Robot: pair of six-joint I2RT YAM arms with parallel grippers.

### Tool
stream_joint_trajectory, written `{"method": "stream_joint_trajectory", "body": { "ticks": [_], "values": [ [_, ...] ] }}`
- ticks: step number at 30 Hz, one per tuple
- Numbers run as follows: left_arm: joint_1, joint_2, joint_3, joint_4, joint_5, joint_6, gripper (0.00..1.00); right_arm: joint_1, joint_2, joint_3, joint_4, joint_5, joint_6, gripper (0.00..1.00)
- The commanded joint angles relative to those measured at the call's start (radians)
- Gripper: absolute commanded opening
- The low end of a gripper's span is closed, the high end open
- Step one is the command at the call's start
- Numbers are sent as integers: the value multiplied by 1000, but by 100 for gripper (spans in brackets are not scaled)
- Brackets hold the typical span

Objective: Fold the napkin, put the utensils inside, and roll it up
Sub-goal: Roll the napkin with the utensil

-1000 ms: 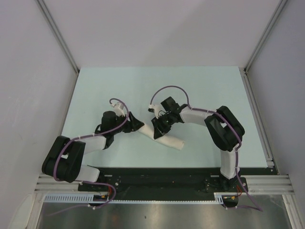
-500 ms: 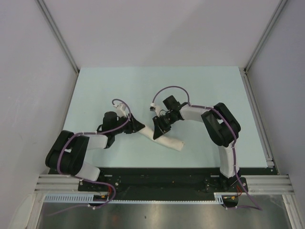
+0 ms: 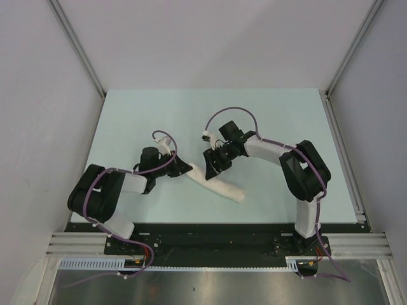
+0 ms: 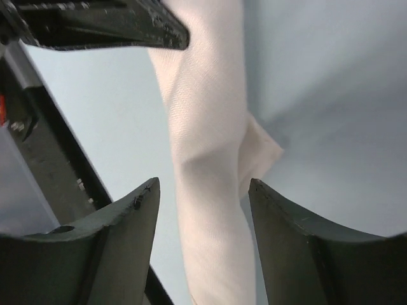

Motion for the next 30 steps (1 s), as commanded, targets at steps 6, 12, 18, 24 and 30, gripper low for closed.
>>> {"method": "stream_joint_trajectory", "body": {
  "ticks": [6, 12, 18, 24, 30],
  "values": [
    [5, 40, 86, -33, -22, -22, 1, 201, -246, -45, 65, 543, -67, 65],
    [5, 50, 103, -50, -30, -25, 1, 320, -206, -63, 92, 732, -102, 66],
    [6, 59, 116, -55, -30, -28, 1, 358, -151, -63, 109, 820, -136, 66],
    [5, 59, 125, -58, -31, -33, 1, 358, -108, -65, 111, 792, -144, 65],
    [5, 62, 140, -58, -30, -38, 1, 355, -65, -70, 106, 783, -145, 65]
  ]
}}
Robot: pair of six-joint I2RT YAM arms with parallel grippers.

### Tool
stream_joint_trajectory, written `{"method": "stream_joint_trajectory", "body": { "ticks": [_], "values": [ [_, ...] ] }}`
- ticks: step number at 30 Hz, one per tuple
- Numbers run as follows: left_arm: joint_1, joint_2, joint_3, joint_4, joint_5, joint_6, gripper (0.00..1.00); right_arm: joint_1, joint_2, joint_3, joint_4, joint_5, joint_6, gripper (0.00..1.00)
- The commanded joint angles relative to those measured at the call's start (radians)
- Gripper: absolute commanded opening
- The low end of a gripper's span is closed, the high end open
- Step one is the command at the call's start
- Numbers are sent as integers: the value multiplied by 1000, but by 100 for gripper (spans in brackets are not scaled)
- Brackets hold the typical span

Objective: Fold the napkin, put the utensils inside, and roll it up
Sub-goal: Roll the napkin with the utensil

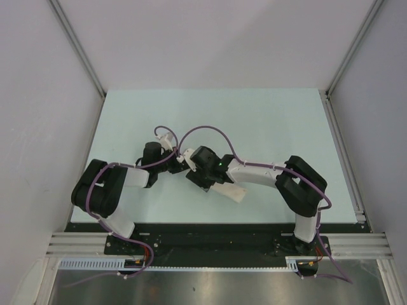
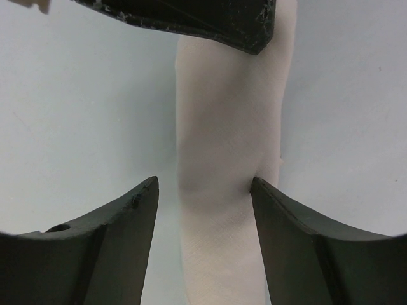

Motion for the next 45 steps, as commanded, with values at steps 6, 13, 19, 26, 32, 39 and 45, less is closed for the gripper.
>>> {"method": "stream_joint_trajectory", "body": {
  "ticks": [6, 13, 19, 26, 32, 39, 45],
  "values": [
    [5, 3, 57, 29, -22, -17, 7, -19, 66, -13, 22, 43, -12, 65],
    [6, -17, 72, 22, -32, -29, 32, -51, 84, -13, 26, 43, -14, 65],
    [20, -60, 77, -18, -70, -27, 59, -95, 119, 4, -10, -61, -14, 63],
    [42, -143, 63, -64, -133, -23, 68, -190, 151, 33, -34, -250, 22, 54],
    [52, -174, 57, -81, -148, -24, 69, -272, 205, 72, -61, -382, 49, 51],
    [58, -191, 46, -84, -151, -24, 70, -272, 188, 67, -52, -313, 57, 58],
    [60, -214, 44, -92, -154, -27, 70, -263, 156, 58, -49, -255, 62, 66]
  ]
}}
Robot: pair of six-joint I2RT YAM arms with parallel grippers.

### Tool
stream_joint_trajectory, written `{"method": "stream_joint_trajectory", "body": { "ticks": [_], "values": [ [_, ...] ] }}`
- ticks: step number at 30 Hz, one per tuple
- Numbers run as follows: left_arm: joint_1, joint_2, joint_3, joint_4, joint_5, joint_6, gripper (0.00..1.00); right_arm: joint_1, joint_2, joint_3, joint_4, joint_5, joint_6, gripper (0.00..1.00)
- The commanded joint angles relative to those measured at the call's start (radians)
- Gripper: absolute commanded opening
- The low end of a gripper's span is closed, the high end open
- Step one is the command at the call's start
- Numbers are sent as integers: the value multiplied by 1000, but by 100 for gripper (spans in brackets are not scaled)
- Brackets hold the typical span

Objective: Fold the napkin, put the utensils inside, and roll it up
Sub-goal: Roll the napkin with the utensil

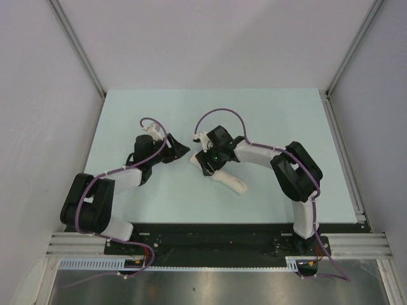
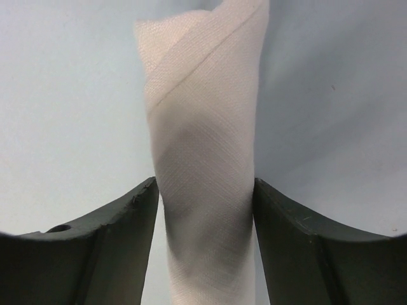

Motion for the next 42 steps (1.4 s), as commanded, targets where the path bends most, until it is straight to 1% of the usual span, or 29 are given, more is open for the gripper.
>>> {"method": "stream_joint_trajectory", "body": {
  "ticks": [1, 5, 13, 14, 15, 16, 19, 21, 22, 23, 25, 26, 27, 29, 30, 31, 33, 34, 35, 37, 38, 42],
  "values": [
    [8, -57, -3, 7, -9, 0, 70, -2, 12, -35, -69, 90, 2, 68],
    [8, -87, -4, -15, -27, 5, 75, -1, -26, -50, -43, 91, 6, 72],
    [9, -175, -4, -119, -113, 28, 82, -10, -105, -67, 18, 59, 16, 78],
    [9, -187, -3, -130, -120, 31, 83, -18, -129, -70, 35, 48, 19, 78],
    [9, -210, 0, -141, -127, 34, 85, -24, -140, -74, 42, 39, 22, 84],
    [11, -225, 2, -171, -143, 40, 89, -30, -154, -85, 50, 28, 24, 84],
    [12, -294, 11, -228, -179, 49, 92, -55, -227, -123, 95, -27, 36, 86],
    [20, -340, 17, -297, -206, 51, 93, -84, -294, -153, 141, -91, 62, 86],
    [23, -389, 20, -321, -214, 61, 94, -99, -318, -171, 156, -113, 73, 87],
    [32, -420, 36, -382, -229, 69, 94, -114, -341, -211, 191, -152, 76, 87],
    [43, -501, 57, -452, -249, 103, 96, -171, -419, -257, 229, -185, 131, 88],
    [58, -526, 79, -501, -262, 115, 98, -191, -450, -313, 265, -197, 151, 88],
    [67, -551, 83, -541, -245, 124, 99, -240, -479, -340, 282, -197, 180, 88],
    [115, -619, 85, -561, -191, 149, 99, -295, -563, -393, 303, -148, 223, 88],
    [132, -640, 97, -604, -141, 173, 99, -321, -589, -435, 299, -133, 239, 88],
    [159, -655, 108, -631, -127, 195, 100, -373, -649, -452, 293, -78, 263, 88],
    [173, -689, 151, -702, -114, 271, 100, -418, -715, -514, 277, -26, 282, 88],
    [175, -696, 164, -760, -114, 299, 100, -464, -749, -534, 274, 16, 300, 88],
    [176, -709, 187, -788, -121, 323, 100, -482, -825, -562, 279, 37, 309, 88],
    [176, -741, 201, -841, -133, 379, 100, -519, -896, -619, 276, 71, 326, 88],
    [176, -753, 201, -848, -139, 393, 100, -544, -966, -634, 268, 85, 329, 88],
    [176, -816, 156, -814, -121, 417, 99, -562, -1089, -685, 239, 142, 335, 88]
  ]
}}
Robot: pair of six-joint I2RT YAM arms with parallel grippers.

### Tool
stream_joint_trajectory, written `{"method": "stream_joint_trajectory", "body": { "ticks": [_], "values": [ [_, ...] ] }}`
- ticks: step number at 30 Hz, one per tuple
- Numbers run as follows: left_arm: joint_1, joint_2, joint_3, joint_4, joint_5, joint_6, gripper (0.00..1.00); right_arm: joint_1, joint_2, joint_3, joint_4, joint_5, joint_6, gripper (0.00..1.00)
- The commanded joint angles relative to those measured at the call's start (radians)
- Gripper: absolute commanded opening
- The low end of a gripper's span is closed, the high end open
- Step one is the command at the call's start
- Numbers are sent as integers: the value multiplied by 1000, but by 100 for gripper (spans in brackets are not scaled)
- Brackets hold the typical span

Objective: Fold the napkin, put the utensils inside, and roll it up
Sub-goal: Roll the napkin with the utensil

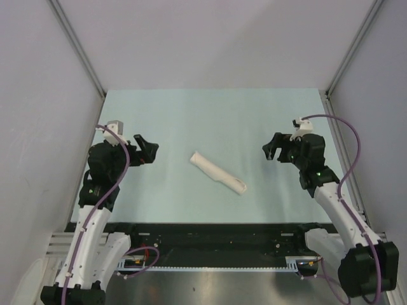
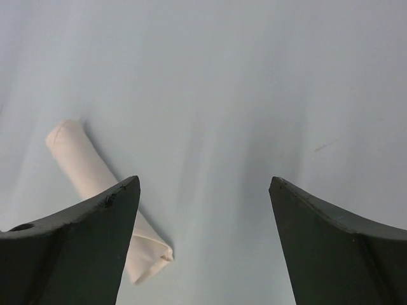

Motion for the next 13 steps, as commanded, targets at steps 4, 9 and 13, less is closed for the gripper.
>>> {"method": "stream_joint_trajectory", "body": {
  "ticks": [4, 9, 13],
  "values": [
    [6, -55, -30, -3, 58, 79, 100, -13, -158, -62, 6, 102, 32, 88],
    [6, -77, -39, 11, 63, 77, 100, -14, -163, -87, 12, 91, 44, 88],
    [6, -80, -44, 11, 67, 70, 100, -14, -163, -93, 15, 94, 38, 88]
  ]
}}
